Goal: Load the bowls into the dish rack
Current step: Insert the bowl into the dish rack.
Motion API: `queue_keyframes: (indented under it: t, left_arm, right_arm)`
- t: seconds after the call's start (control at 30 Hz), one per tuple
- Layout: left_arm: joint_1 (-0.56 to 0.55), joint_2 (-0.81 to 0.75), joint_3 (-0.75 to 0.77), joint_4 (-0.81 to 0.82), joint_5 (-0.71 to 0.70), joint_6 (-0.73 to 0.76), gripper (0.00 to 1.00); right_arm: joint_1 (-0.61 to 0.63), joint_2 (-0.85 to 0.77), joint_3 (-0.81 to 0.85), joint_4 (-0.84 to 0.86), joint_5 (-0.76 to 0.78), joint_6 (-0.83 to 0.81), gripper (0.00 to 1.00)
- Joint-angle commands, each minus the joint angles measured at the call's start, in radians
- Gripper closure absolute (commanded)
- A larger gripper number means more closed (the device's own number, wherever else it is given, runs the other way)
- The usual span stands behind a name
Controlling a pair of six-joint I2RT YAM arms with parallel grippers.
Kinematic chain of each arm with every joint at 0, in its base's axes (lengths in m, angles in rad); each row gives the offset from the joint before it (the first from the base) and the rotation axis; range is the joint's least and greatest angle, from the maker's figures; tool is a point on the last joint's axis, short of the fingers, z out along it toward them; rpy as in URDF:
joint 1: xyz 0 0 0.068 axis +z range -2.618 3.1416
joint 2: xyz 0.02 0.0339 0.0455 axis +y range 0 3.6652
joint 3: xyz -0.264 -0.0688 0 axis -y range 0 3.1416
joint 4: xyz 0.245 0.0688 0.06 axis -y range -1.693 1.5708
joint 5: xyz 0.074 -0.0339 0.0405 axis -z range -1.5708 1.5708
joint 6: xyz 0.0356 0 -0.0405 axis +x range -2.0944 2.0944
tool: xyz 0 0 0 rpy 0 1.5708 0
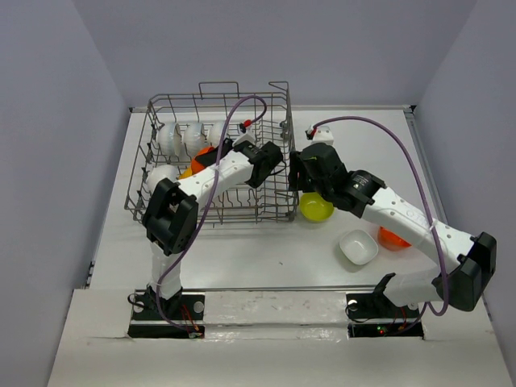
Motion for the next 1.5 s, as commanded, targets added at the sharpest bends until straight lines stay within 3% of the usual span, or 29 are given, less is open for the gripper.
queue_keyframes:
  t: [0.0, 0.6, 1.47]
  left_arm:
    - [0.022, 0.017, -0.004, -0.030, -0.032, -0.010, 1.00]
    - [-0.033, 0.031, -0.007, -0.030, -0.044, -0.005, 0.92]
    - [-0.114, 0.083, 0.027, -0.030, -0.096, 0.007, 0.91]
  right_arm:
    - [0.005, -0.040, -0.001, 0.046, -0.004, -0.015, 0.35]
    - [0.005, -0.051, -0.012, 0.050, -0.002, -0.011, 0.34]
    - [0.005, -0.053, -0.013, 0.052, -0.001, -0.005, 0.35]
